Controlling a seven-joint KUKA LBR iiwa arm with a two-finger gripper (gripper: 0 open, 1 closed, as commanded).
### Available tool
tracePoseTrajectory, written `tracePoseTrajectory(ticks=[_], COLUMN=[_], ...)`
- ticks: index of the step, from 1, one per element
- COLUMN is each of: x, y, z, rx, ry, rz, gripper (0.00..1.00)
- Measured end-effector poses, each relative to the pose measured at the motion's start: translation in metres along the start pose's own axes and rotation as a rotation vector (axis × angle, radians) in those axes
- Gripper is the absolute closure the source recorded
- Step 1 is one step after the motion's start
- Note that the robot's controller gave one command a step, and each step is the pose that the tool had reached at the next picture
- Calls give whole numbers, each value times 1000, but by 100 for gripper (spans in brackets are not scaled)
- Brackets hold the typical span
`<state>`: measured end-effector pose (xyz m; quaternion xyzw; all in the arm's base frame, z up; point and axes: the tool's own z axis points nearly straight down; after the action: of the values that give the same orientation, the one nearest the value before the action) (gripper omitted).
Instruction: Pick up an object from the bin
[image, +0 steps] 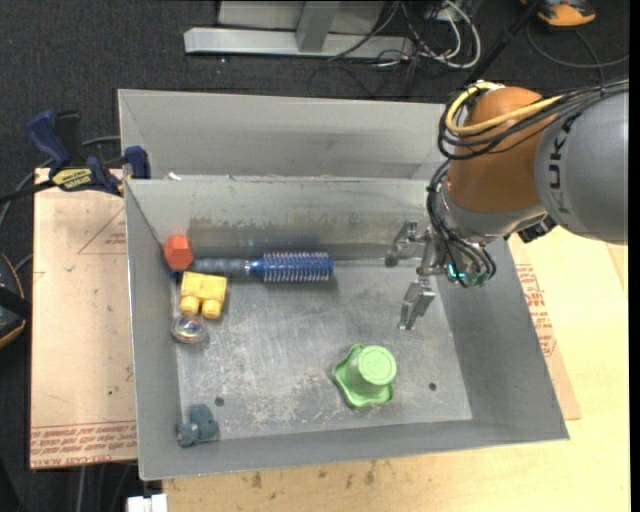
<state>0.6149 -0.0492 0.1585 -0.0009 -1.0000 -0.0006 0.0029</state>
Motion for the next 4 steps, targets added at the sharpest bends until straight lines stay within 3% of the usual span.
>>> tracePoseTrajectory(ticks=[1,2,3,4], x=[68,105,90,93], y=[19,71,60,55], z=[16,56,83,82], rx=[0,-3,1,4], ry=[-3,1,-10,-18], rz=[-261,-308,-445,-599], gripper=[0,0,0,0])
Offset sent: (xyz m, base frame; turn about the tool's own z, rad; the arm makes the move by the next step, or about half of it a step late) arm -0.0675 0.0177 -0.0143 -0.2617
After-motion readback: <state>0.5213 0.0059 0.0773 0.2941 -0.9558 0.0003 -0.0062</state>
